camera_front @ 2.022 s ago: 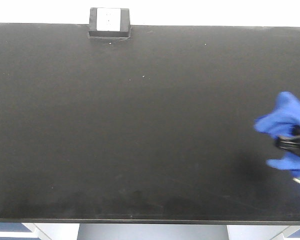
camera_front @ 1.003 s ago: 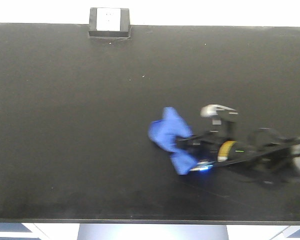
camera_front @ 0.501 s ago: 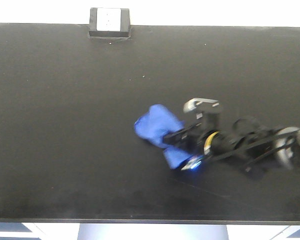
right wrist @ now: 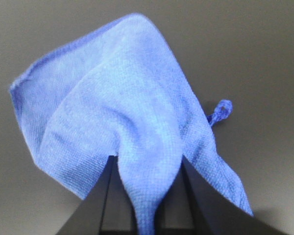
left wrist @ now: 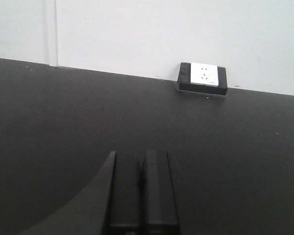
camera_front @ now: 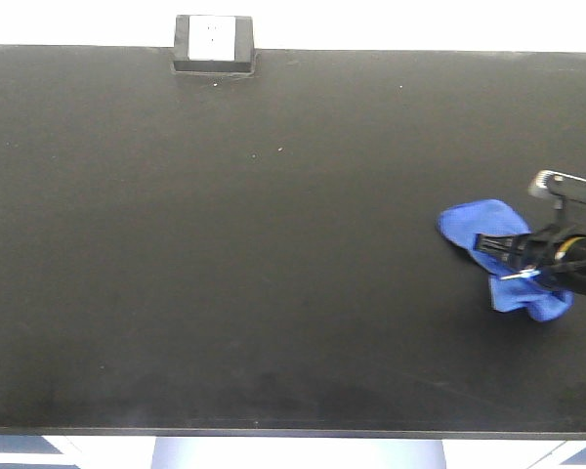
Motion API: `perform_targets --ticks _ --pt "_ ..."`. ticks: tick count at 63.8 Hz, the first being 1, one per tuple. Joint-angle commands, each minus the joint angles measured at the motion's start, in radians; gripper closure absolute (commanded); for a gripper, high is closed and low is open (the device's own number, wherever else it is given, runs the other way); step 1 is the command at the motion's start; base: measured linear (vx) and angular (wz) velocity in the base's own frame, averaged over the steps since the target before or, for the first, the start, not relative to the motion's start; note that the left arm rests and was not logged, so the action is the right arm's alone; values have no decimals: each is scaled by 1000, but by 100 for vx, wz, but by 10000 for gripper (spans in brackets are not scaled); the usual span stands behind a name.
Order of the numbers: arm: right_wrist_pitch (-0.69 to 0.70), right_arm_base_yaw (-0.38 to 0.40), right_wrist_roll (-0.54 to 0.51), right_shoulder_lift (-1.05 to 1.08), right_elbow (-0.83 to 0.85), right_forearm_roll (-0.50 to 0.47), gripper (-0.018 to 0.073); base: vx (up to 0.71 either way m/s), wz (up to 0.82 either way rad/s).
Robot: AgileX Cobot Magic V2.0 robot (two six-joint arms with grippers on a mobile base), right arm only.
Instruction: Wipe right workspace with blue cloth
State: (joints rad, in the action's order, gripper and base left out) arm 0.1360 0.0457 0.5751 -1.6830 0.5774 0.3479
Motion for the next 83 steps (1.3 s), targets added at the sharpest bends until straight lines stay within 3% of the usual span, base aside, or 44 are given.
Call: perform_targets --ticks 1,11,29,48,59,83 --pt "31 10 -19 38 12 5 557 0 0" --pt "38 -32 -23 39 12 84 544 0 0" --pt "120 -205 -21 39 12 279 444 0 0" --pt "162 -321 -10 46 12 273 148 0 0" --pt "159 -318 94 139 12 276 -8 0 0" --pt "-25 -319 173 594 12 276 -24 0 0"
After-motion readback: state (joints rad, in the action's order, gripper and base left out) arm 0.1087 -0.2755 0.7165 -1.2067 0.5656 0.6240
